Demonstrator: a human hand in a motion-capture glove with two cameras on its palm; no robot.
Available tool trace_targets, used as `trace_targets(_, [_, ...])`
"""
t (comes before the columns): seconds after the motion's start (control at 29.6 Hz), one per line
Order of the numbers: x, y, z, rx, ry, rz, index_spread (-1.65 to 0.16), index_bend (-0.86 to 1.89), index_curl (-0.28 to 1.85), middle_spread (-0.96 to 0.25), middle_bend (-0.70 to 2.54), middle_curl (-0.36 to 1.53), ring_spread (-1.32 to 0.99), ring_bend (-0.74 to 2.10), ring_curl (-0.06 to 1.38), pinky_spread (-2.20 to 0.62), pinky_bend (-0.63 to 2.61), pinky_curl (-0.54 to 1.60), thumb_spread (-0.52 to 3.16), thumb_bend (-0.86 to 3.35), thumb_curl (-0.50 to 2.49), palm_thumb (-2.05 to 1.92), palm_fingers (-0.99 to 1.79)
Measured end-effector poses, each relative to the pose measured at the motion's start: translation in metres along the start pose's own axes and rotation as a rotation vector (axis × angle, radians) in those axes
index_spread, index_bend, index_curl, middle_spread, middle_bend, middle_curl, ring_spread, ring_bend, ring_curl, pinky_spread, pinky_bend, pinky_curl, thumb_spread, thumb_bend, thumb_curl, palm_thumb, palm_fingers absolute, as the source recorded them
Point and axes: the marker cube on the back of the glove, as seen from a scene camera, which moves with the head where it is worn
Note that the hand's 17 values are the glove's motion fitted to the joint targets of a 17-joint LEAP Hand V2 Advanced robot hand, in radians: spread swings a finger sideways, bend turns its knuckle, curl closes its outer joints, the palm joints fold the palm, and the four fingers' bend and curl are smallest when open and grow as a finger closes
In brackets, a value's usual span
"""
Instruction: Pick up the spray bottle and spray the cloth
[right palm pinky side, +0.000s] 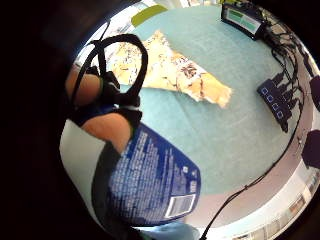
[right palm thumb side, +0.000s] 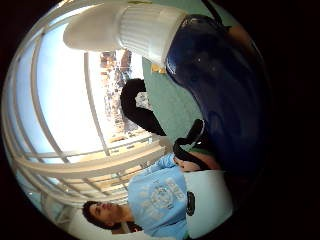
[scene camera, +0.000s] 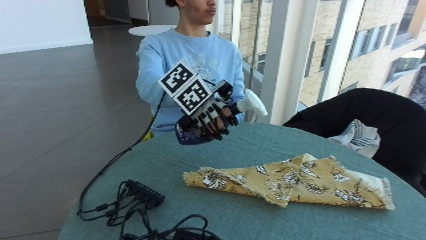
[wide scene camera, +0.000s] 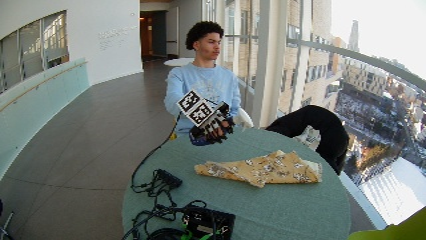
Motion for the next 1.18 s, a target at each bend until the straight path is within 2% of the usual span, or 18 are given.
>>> trace_targets(0.85, [0.001, -0.001, 0.003, 0.003, -0.013, 0.002, -0.27, 0.08, 0.2, -0.07, 0.25, 0.46, 0.01, 0.54, 0.39, 0.22, 0.3, 0.37, 0.69, -0.03, 0.69, 0.93, 1.01])
trace_targets(1.01, [-0.012, 0.002, 0.005, 0.045, -0.061, -0.052, -0.26, 0.08, 0.2, -0.07, 0.25, 0.46, 0.01, 0.53, 0.39, 0.22, 0.31, 0.37, 0.69, -0.03, 0.69, 0.93, 1.01])
trace_targets(1.18, [-0.034, 0.003, 0.011, 0.145, -0.167, -0.17, -0.26, 0.09, 0.2, -0.07, 0.25, 0.46, 0.01, 0.53, 0.39, 0.22, 0.3, 0.37, 0.68, -0.03, 0.69, 0.93, 1.01])
